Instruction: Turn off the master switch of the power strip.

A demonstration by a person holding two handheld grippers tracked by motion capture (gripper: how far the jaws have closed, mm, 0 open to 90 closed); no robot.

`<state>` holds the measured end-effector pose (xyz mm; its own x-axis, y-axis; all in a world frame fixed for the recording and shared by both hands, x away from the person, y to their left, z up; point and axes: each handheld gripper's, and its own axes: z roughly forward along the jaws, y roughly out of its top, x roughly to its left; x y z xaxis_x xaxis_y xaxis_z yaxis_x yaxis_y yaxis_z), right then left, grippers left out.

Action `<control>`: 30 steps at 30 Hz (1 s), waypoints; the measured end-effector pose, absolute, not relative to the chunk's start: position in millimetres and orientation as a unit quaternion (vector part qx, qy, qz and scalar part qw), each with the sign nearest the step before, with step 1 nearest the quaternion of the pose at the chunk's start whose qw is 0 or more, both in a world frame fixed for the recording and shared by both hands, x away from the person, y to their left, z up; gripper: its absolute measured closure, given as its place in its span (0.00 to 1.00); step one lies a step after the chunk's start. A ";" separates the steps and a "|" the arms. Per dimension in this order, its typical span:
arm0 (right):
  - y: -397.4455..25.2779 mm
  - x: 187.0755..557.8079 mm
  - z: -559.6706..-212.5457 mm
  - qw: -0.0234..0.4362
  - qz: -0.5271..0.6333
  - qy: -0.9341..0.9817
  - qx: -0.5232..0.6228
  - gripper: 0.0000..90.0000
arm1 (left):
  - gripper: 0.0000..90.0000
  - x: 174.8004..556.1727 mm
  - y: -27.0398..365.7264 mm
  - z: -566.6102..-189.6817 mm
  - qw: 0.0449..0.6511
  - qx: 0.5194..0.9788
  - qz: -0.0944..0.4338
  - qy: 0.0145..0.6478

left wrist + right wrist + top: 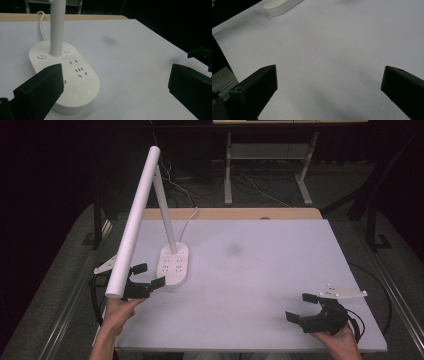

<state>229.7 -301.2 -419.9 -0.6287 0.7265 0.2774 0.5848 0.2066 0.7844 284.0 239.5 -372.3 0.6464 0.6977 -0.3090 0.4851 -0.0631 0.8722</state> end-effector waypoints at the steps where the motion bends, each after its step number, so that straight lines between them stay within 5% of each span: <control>1: -301.2 229.7 -419.9 0.076 0.465 0.773 0.424 0.00 | 0.00 282.3 238.5 -373.1 0.549 0.722 0.096 0.409; 30: -294.4 230.6 -420.0 0.073 0.461 0.782 0.413 0.00 | 0.00 256.1 196.5 -408.9 0.525 0.766 0.053 0.366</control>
<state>230.6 -294.4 -420.0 -0.6485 0.7130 0.2667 0.5792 0.2348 0.7806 256.1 196.5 -408.9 0.7261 0.6168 -0.3039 0.5057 -0.1796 0.8438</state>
